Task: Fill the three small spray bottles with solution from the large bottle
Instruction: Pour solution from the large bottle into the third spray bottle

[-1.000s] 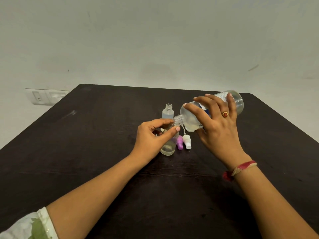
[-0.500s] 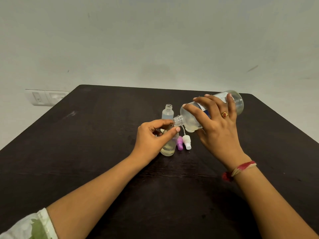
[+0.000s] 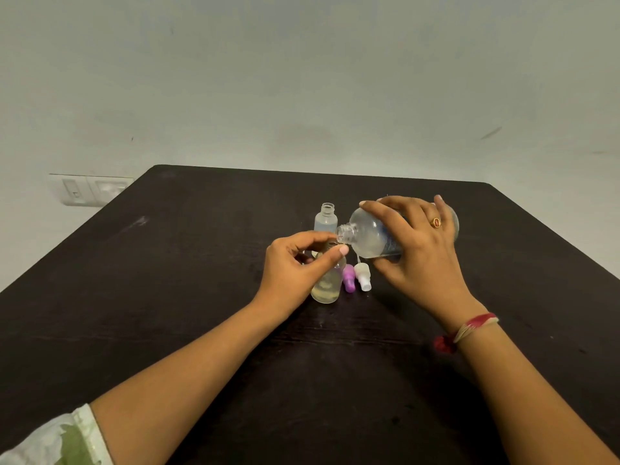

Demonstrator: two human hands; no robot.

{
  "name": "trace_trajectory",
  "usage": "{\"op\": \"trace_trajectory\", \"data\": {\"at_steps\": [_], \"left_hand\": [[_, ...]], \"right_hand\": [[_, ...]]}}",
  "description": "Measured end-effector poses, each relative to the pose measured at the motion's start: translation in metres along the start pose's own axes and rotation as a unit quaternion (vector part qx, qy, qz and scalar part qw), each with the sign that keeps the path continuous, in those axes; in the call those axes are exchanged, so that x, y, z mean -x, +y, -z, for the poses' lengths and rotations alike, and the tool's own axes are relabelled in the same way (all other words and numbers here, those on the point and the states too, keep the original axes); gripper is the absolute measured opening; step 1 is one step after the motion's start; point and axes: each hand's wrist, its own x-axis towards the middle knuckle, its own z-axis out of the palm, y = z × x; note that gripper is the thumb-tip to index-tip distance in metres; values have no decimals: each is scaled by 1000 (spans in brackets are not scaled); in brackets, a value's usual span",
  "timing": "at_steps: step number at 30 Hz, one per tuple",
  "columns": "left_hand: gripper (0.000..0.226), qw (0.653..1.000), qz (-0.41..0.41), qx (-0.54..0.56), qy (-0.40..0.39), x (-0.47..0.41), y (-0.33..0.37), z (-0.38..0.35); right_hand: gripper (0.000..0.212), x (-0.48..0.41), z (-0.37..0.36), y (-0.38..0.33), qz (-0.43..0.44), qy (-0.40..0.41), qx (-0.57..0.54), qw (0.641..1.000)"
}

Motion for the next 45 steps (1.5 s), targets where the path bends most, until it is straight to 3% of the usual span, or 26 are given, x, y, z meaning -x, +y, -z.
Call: {"op": "trace_trajectory", "data": {"at_steps": [7, 14, 20, 24, 29, 34, 42, 45], "left_hand": [[13, 1000, -12, -4, -6, 0, -2, -1], [12, 1000, -11, -6, -14, 2, -1, 0], [12, 1000, -17, -19, -13, 2, -1, 1], [11, 1000, -19, -21, -11, 3, -1, 1], [11, 1000, -18, -16, -11, 1, 0, 0], [14, 1000, -13, -6, -14, 2, 0, 0], [22, 1000, -5, 8, -16, 2, 3, -1], [23, 1000, -4, 9, -16, 2, 2, -1]], "right_hand": [[76, 2, 0, 4, -89, 10, -111, 990], [89, 3, -1, 5, -254, 61, -231, 937], [88, 3, 0, 6, -277, 45, -248, 927], [94, 2, 0, 8, -299, -15, -290, 909], [94, 4, -7, 12, -279, -85, -323, 900], [84, 4, -5, 6, -249, -76, -320, 911], [87, 3, 8, 9, -211, -48, -222, 951], [79, 4, 5, 16, -136, -58, -119, 982]]}}
